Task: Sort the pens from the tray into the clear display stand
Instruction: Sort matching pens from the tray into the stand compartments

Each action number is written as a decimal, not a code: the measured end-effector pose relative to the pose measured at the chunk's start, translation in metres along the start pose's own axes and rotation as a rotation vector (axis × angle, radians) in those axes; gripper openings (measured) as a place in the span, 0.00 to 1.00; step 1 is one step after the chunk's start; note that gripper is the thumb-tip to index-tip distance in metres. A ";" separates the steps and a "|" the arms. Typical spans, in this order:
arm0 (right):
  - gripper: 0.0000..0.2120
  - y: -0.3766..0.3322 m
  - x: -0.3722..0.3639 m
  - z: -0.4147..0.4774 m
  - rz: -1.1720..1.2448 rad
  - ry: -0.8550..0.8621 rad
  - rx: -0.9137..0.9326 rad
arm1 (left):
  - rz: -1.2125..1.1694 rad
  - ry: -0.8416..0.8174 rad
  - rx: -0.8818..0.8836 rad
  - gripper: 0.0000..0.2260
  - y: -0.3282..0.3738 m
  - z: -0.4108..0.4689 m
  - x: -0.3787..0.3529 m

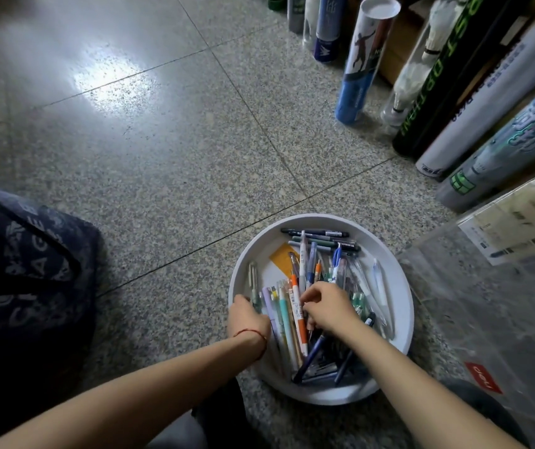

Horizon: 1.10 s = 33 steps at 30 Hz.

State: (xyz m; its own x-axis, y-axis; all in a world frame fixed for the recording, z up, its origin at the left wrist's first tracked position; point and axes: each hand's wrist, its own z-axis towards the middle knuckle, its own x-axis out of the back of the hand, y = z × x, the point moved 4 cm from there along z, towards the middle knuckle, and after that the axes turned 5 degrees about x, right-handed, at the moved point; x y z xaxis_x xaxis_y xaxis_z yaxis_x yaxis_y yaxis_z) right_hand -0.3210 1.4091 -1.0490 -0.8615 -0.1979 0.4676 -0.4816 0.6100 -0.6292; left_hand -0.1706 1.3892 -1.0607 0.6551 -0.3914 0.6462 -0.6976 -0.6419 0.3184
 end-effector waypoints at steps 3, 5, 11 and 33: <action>0.16 0.001 -0.003 0.001 0.008 -0.019 -0.005 | 0.047 -0.053 0.055 0.05 0.008 0.003 0.000; 0.15 0.002 -0.003 0.002 0.057 -0.030 -0.014 | 0.094 -0.077 0.068 0.05 0.012 0.004 0.001; 0.09 0.006 0.009 0.011 0.180 0.011 -0.062 | 0.157 -0.125 0.071 0.11 0.014 0.009 0.001; 0.14 0.047 0.088 0.018 0.185 0.083 -0.229 | -0.036 -0.182 -0.314 0.13 0.057 -0.029 -0.018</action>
State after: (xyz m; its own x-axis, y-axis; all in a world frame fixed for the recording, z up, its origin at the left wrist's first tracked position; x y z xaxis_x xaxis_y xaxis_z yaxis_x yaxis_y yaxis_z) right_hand -0.4222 1.4071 -1.0488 -0.9105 -0.0095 0.4135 -0.2609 0.7891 -0.5562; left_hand -0.2302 1.3790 -1.0336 0.7021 -0.5016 0.5054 -0.7097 -0.4350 0.5542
